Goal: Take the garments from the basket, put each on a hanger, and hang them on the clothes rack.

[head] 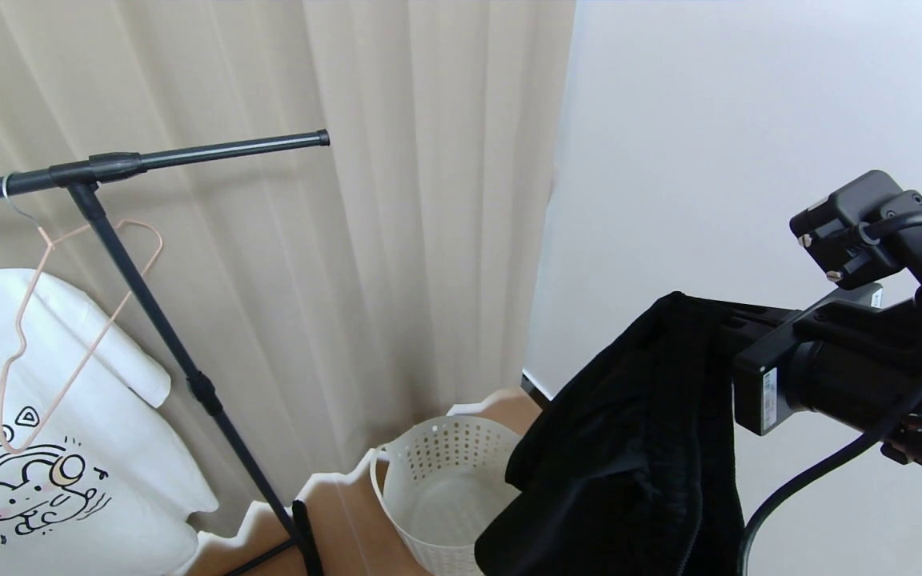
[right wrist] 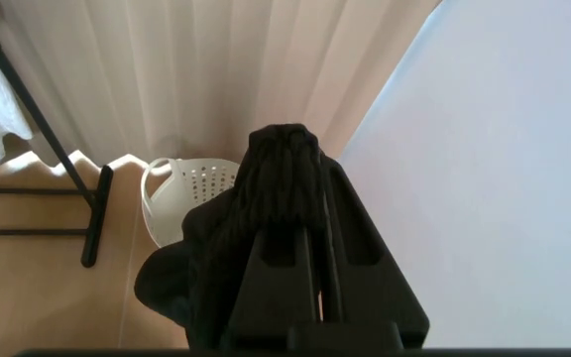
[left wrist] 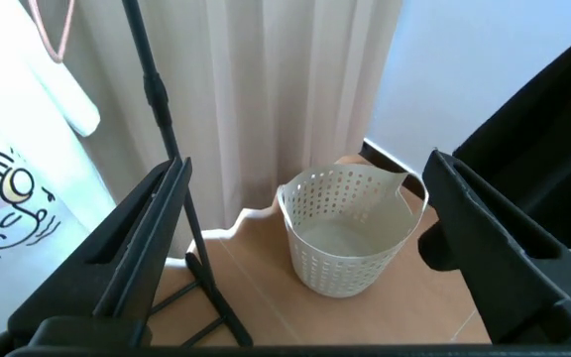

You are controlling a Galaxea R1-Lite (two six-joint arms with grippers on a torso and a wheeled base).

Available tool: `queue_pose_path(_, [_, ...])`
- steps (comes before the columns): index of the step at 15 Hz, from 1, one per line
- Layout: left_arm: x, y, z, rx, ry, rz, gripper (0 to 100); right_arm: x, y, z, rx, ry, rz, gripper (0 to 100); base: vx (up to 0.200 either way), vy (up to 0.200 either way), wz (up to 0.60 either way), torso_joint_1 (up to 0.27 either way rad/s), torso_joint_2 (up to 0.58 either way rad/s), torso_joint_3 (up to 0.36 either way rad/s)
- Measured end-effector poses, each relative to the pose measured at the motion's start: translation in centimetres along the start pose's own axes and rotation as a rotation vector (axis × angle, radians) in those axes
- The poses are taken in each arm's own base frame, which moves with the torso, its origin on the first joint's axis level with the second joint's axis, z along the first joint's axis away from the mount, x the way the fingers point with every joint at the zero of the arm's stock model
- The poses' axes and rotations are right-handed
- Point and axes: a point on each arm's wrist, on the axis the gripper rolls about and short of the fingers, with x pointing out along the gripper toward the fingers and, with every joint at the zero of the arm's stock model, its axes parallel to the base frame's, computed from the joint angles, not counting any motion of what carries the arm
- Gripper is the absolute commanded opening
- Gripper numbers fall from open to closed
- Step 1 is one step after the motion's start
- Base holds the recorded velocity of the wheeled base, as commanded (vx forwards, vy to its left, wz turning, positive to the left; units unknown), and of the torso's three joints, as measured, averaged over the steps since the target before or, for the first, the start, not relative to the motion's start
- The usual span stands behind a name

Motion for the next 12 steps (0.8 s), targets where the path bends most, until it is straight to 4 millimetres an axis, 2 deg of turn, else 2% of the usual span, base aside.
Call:
queue_pose_path(8, [0.0, 0.0, 0.0, 0.0, 0.0, 0.0, 100, -0.04, 0.0, -0.03, 0.0, -0.001, 0.0, 0, 0.0, 0.0, 0.0, 0.173, -0.38, -0.214])
queue_pose_path(12, [0.0, 0.0, 0.0, 0.0, 0.0, 0.0, 100, -0.03, 0.0, -0.05, 0.0, -0.002, 0.001, 0, 0.0, 0.0, 0.0, 0.047, -0.11, -0.055])
